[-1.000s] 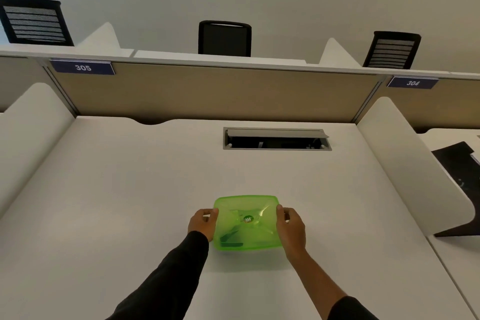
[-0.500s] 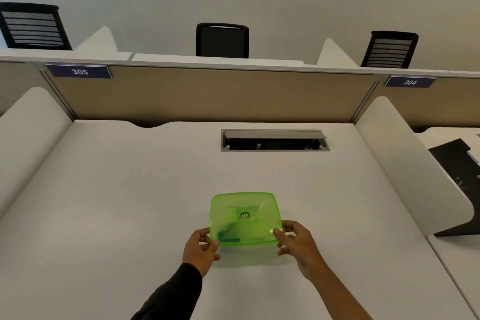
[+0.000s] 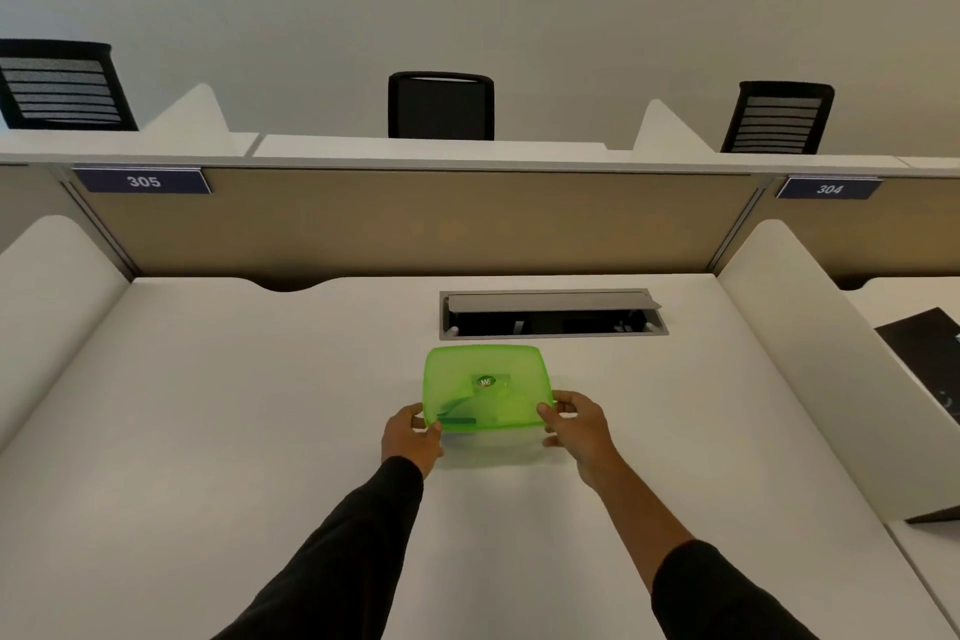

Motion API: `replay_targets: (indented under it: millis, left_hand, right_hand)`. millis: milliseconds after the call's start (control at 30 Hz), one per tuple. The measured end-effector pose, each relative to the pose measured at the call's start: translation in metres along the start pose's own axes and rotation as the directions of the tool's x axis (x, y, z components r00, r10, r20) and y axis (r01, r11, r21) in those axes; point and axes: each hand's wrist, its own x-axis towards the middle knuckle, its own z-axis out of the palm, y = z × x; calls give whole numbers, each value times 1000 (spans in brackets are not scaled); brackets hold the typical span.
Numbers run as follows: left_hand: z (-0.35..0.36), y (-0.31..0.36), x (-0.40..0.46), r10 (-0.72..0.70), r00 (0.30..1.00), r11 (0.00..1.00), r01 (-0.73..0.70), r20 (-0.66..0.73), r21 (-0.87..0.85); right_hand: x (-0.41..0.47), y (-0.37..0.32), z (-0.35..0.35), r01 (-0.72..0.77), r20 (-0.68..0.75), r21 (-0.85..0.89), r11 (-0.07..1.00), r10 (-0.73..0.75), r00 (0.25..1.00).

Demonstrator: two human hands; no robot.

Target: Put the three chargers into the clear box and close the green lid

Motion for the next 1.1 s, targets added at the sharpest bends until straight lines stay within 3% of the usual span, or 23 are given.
replay_targets:
  millis: [433,567,667,800,867,967,1100]
  left_hand:
    - [0,28,31,95,994,971,-105,58,215]
    - [-4,25,18,108,992,958,-123,70,259]
    - [-9,9,4,209,972,880,-236,111,412]
    - [-15,-19,-13,300,947,729,-305,114,613]
    - [-17,-31,-20,335,931,616,-331,143,714]
    - [-23,-41,-32,371,916,478,-328,151,814]
    - [-31,-15,-36,475,872,411,-339,118,846]
  right_hand:
    - [29,-24,15,43,-71,-50,998,-46,996]
    - [18,-24,16,93,-84,-206,974,-112,990]
    - [2,-14,15,229,-29,-504,833,-282,959]
    - [-17,11,6,358,111,-745,562,-425,898]
    - [-26,22,3,393,179,-805,445,-449,876]
    - [-37,24,-1,413,227,-838,357,-459,859]
    - [-38,-9,-4,463,221,-826,322,-571,791]
